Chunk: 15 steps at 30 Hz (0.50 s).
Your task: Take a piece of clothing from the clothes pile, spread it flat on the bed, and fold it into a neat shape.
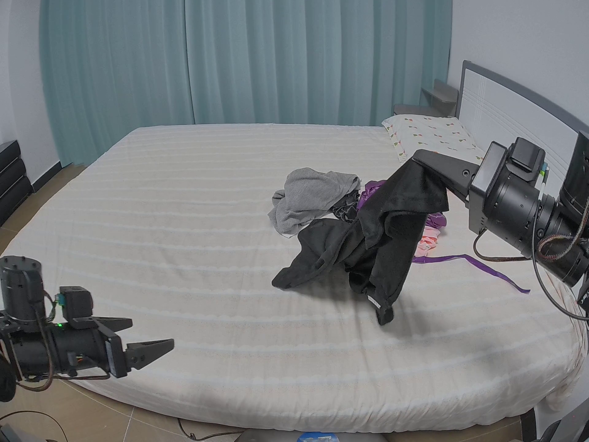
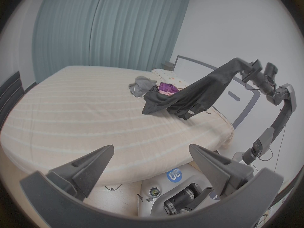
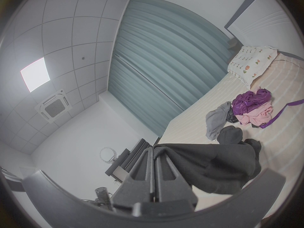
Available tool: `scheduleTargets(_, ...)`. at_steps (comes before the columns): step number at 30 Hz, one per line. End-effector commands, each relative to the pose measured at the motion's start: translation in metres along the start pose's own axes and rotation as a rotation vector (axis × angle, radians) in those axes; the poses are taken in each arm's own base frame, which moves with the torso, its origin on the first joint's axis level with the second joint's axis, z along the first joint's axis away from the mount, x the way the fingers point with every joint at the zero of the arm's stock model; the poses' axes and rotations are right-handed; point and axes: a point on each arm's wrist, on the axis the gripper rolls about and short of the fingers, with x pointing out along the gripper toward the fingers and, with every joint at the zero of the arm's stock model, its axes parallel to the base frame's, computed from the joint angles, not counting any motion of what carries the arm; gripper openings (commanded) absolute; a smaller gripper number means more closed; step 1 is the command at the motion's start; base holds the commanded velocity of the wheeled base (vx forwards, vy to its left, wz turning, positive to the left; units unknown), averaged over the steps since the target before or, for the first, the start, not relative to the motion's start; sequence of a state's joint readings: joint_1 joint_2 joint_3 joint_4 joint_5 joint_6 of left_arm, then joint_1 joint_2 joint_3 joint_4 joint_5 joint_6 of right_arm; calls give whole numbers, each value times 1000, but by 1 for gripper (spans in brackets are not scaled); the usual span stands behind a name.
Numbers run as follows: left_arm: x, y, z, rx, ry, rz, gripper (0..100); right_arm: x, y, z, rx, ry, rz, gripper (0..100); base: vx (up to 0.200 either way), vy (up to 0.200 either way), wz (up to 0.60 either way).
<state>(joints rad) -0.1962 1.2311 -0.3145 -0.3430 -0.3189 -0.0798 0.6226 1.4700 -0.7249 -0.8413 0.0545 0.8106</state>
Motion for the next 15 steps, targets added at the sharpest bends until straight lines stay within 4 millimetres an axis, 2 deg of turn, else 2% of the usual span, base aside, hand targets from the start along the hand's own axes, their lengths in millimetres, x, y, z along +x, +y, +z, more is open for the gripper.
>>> scheduleTargets(1, 68, 7, -13, -14, 182, -45, 100, -4, 11, 2, -14, -8, 47, 0, 0, 0, 0)
scheduleTargets(2, 82, 8, -15, -3, 191, -56, 100, -4, 11, 2, -16, -10, 49, 0, 0, 0, 0)
scheduleTargets(4, 91, 7, -17, 4, 193, -61, 100, -4, 12, 2, -16, -11, 52, 0, 0, 0, 0)
scheduleTargets(9, 141, 5, -37, 49, 240, -18, 100, 0, 9, 0, -21, 1, 44, 0, 0, 0, 0)
scheduleTargets(15, 194, -3, -40, 78, 159, 6, 100, 3, 8, 0, -22, -11, 48, 0, 0, 0, 0)
